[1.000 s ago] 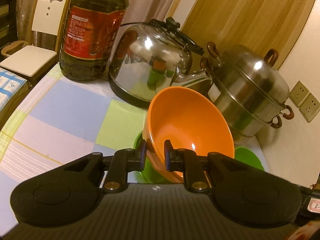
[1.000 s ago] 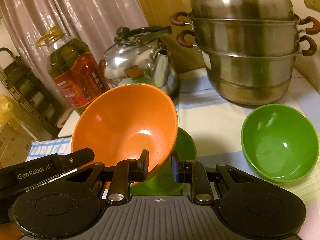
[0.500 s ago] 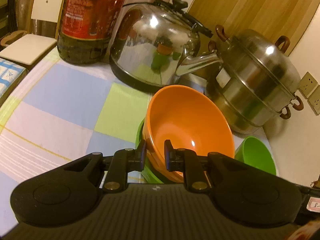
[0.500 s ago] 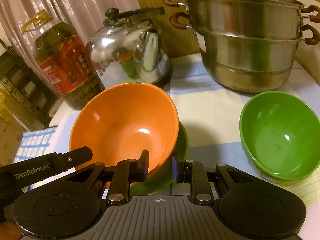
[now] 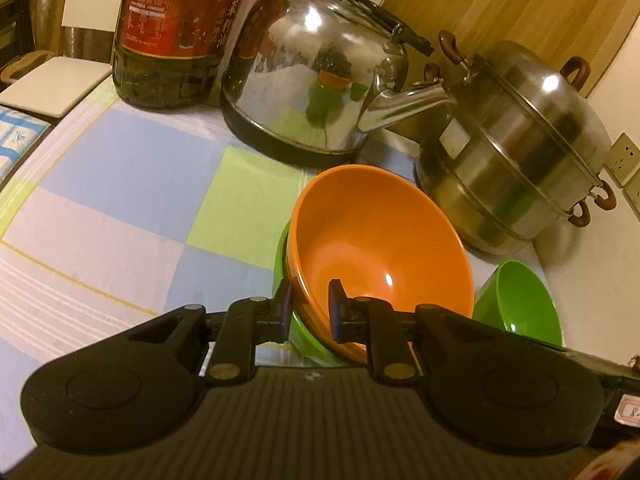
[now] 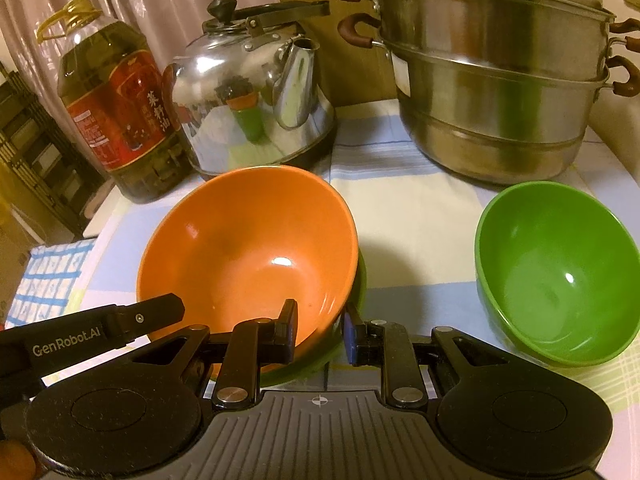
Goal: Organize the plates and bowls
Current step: 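Lift the orange bowl with both grippers and lower it into a green bowl, then open both grippers and release the orange bowl inside the green bowl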
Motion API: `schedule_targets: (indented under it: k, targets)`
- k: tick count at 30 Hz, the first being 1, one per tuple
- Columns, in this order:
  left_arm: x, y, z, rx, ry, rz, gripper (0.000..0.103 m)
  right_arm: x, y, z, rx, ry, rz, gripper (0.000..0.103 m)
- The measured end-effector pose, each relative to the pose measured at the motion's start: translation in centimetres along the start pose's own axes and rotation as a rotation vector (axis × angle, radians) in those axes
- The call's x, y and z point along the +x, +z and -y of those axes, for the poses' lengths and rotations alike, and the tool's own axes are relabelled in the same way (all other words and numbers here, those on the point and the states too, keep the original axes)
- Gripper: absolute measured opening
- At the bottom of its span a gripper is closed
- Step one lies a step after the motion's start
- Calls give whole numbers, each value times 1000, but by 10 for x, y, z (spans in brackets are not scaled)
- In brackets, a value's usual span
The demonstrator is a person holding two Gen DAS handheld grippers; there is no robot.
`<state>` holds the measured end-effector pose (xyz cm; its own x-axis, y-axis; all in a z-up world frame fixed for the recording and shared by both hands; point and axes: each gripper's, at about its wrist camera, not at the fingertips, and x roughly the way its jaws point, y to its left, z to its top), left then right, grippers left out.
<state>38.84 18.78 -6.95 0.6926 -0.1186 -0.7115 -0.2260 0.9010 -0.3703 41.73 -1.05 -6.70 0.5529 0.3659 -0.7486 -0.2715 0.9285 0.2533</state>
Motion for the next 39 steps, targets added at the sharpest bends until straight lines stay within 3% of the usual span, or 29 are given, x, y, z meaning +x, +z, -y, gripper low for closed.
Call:
schedule_targets:
  k: [15,17,24,27,29,39]
  targets:
    - [-2,1,2,13,43,25,19,3,-2,-2,-54,-32,16,28]
    - [-5,2,0,7,49,40,20,1,-2,1,-37,-10,25,33]
    - [-9,4,-6,-25,42,59,20,-14,6,17,81,38,98,33]
    - [-9,4,-5,-23,43,62,20,-19,10,23,117,37,126,31]
    - [-10,4,-5,-23,39,64,20,-17,12,25,118,27,113,21]
    - [-13,2,-3,-18,30,73,20,-4,8,34,134,16,56,21]
